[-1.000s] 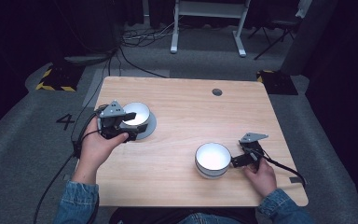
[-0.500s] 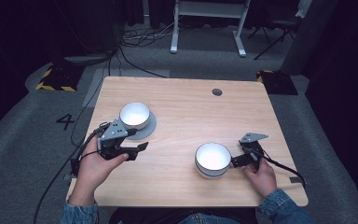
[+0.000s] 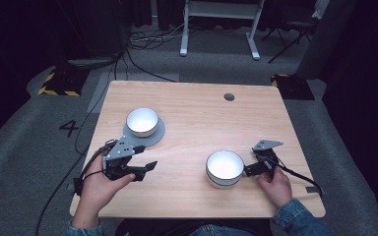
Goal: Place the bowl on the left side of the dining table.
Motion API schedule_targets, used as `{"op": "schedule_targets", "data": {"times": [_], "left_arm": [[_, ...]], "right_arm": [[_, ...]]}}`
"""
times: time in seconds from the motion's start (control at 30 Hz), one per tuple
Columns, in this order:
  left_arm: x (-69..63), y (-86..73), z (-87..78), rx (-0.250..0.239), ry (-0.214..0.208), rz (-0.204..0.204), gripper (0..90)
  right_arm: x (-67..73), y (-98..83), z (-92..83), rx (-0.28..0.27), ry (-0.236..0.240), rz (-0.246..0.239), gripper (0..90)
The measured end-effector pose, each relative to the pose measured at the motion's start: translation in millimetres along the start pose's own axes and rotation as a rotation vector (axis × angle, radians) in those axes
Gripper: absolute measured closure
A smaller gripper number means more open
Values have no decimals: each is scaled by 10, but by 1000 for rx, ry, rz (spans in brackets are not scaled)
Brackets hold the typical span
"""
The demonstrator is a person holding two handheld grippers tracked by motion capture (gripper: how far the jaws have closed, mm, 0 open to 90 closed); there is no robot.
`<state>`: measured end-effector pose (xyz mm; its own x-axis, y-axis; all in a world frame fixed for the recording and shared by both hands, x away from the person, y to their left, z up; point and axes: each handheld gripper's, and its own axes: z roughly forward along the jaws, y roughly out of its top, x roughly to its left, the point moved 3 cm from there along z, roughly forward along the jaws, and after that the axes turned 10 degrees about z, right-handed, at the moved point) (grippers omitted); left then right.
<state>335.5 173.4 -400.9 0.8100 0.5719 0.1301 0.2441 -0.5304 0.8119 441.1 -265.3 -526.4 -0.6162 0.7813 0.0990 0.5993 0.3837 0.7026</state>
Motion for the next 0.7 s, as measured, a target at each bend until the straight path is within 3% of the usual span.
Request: {"op": "schedule_targets", "data": {"times": [0.07, 0.3, 0.43, 0.7], "left_arm": [[-10, -35, 63, 22, 0, -4, 348], [-114, -185, 382, 93, -58, -4, 340], [-204, -242, 613, 140, -116, 12, 333], [-338, -288, 856, 154, -199, 38, 320]], "right_arm": [[0, 0, 0, 0, 1, 0, 5], [0, 0, -1, 1, 1, 0, 5], [0, 0, -1, 1, 0, 0, 5], [0, 0, 0, 0, 1, 0, 5]]}}
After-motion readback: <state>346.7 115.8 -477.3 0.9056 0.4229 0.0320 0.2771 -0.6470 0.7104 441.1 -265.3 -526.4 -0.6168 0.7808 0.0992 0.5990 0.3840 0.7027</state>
